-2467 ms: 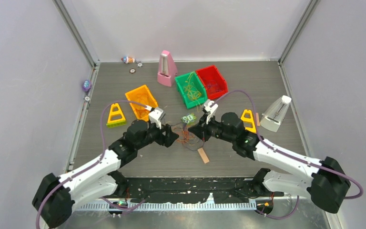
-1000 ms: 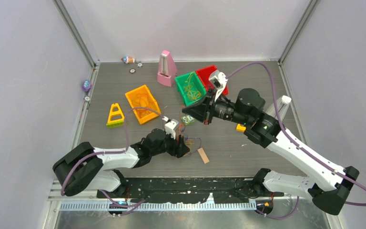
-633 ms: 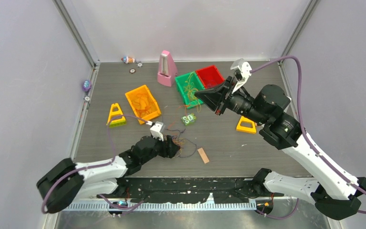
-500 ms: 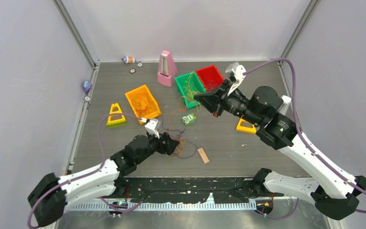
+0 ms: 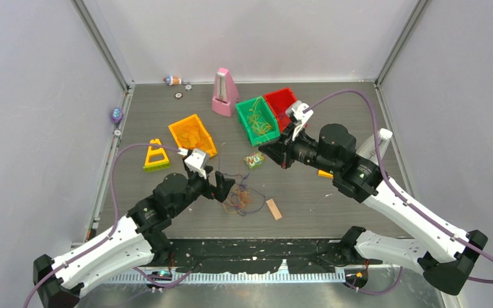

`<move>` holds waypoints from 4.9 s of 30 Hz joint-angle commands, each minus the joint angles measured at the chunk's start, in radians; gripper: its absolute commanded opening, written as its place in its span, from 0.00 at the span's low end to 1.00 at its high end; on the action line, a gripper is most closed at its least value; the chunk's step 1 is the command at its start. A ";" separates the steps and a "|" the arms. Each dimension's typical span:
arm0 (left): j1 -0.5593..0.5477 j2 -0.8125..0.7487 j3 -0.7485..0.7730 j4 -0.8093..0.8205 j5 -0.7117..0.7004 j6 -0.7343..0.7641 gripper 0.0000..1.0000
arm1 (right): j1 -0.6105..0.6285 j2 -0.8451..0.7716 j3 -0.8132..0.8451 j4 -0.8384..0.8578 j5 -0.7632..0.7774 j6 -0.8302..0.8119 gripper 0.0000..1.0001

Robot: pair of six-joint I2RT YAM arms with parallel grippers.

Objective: Untangle the cables

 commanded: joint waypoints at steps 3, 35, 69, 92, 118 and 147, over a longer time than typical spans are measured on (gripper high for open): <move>-0.002 0.057 0.058 0.148 0.179 0.166 0.92 | -0.002 0.040 -0.009 0.085 -0.165 0.008 0.05; -0.002 0.256 0.102 0.357 0.060 0.249 0.01 | -0.002 0.094 -0.011 0.161 -0.277 0.067 0.14; 0.084 0.199 0.562 -0.211 -0.048 0.167 0.00 | 0.082 0.643 -0.267 0.577 -0.072 0.158 0.96; 0.402 0.358 0.892 -0.397 -0.376 0.211 0.00 | 0.039 0.335 -0.447 0.257 0.324 0.173 0.45; 0.366 0.327 0.496 -0.210 0.196 -0.021 0.00 | 0.025 0.138 -0.256 0.149 0.090 0.018 0.05; 0.327 0.178 0.116 0.375 0.485 0.032 0.00 | 0.018 0.144 -0.004 0.123 -0.061 0.007 0.05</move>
